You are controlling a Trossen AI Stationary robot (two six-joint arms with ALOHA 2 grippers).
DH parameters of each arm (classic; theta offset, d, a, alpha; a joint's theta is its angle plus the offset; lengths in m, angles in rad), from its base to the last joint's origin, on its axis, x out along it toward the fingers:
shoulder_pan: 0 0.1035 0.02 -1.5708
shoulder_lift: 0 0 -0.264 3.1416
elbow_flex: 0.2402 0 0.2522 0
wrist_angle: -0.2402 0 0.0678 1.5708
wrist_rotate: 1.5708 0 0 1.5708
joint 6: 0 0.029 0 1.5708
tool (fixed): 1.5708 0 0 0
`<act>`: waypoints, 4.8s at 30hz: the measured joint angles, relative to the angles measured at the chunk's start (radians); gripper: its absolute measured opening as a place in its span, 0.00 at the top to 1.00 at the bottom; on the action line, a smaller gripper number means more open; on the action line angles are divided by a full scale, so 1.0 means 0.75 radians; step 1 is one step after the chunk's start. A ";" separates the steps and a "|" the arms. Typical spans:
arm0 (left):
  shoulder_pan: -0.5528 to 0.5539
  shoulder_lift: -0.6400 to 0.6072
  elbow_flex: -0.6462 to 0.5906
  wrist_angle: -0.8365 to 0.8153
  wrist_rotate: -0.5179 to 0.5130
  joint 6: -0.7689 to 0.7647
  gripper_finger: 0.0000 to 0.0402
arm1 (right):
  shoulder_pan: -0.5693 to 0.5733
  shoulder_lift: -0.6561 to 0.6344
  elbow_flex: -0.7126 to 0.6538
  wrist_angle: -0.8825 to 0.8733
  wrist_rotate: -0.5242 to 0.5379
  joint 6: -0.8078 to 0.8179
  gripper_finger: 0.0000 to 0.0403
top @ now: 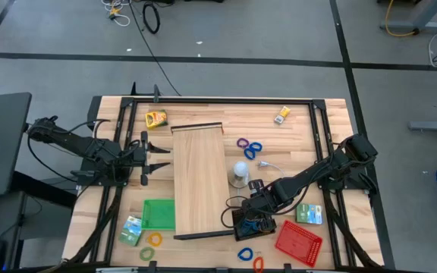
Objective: Pick & Place Office Desk Supplies
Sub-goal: Put the black bin on the shelf
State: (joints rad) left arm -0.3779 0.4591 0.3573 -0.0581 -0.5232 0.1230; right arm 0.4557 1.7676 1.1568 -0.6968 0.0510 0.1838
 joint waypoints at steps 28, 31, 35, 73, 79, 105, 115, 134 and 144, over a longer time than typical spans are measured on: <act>0.000 0.000 0.000 0.001 0.000 -0.005 0.54 | -0.015 0.001 -0.001 0.043 -0.007 -0.046 0.96; 0.000 0.000 0.000 0.001 0.000 -0.005 0.54 | -0.013 0.001 -0.001 0.043 -0.006 -0.046 0.96; -0.001 0.000 0.000 0.001 0.000 -0.005 0.54 | -0.013 0.001 -0.001 0.043 -0.007 -0.043 0.97; 0.000 0.051 0.002 -0.060 0.001 -0.040 0.54 | 0.007 -0.003 0.236 -0.324 -0.035 -0.023 0.98; 0.000 0.054 0.002 -0.045 0.001 -0.040 0.54 | -0.006 -0.003 0.236 -0.352 -0.038 -0.042 0.98; 0.000 0.055 0.002 -0.048 0.016 -0.041 0.54 | -0.022 -0.147 0.242 -0.421 -0.015 0.026 0.99; 0.000 0.055 0.002 -0.052 0.017 -0.047 0.54 | -0.049 -0.169 0.242 -0.426 -0.063 0.013 0.99; -0.001 0.055 0.002 -0.059 0.047 -0.050 0.54 | -0.117 -0.205 0.241 -0.449 -0.259 0.013 0.99; 0.000 0.055 0.001 -0.059 0.046 -0.049 0.54 | -0.195 -0.352 0.241 -0.407 -0.426 0.039 0.99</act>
State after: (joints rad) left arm -0.3779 0.5003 0.3580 -0.1020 -0.4887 0.0866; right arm 0.3094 1.5037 1.3376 -1.0022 -0.2681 0.2130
